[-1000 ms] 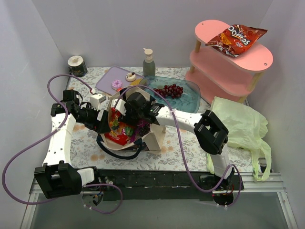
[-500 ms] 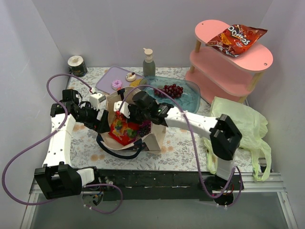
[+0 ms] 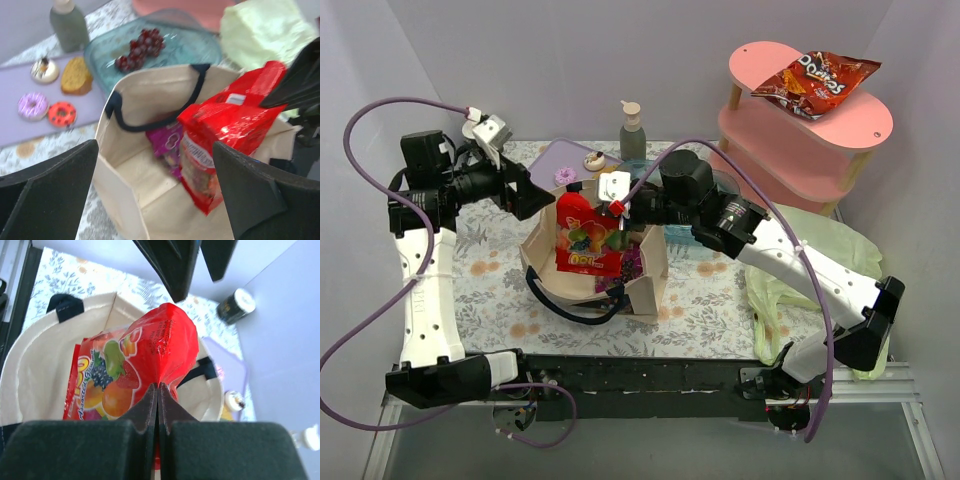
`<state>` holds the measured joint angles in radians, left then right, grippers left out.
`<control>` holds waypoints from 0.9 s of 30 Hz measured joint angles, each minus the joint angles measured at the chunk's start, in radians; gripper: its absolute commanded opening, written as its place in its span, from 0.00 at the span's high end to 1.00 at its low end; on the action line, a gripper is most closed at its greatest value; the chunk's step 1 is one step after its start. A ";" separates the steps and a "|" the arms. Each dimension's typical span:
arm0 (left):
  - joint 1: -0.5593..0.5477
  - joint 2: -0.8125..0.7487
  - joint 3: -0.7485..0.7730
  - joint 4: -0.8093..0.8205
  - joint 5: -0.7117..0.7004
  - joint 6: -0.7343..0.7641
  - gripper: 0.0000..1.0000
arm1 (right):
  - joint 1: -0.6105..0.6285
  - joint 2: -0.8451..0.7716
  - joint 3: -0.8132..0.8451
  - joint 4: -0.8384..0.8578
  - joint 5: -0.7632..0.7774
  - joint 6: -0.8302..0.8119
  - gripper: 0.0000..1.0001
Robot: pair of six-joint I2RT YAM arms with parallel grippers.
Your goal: Untie the knot of the grocery bags and take out the mixed food
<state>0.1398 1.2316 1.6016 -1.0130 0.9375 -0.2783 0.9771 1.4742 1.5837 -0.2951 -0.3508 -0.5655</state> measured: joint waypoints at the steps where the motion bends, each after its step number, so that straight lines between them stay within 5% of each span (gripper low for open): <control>1: 0.000 0.006 0.017 0.017 0.031 -0.018 0.02 | 0.002 0.000 0.011 0.005 0.004 -0.010 0.99; 21: -0.060 0.095 -0.045 0.261 0.263 -0.238 0.02 | -0.039 0.148 0.234 0.014 0.132 -0.038 0.99; 26: -0.071 0.130 -0.053 0.357 0.264 -0.301 0.31 | -0.039 0.155 0.254 0.006 0.120 -0.032 0.99; 27: -0.072 0.141 -0.053 0.376 0.277 -0.313 0.50 | -0.040 0.155 0.257 0.006 0.117 -0.032 0.99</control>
<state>0.0681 1.3724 1.5482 -0.6369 1.2140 -0.5911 0.9375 1.6291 1.8408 -0.2893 -0.2340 -0.5980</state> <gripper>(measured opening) 0.778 0.021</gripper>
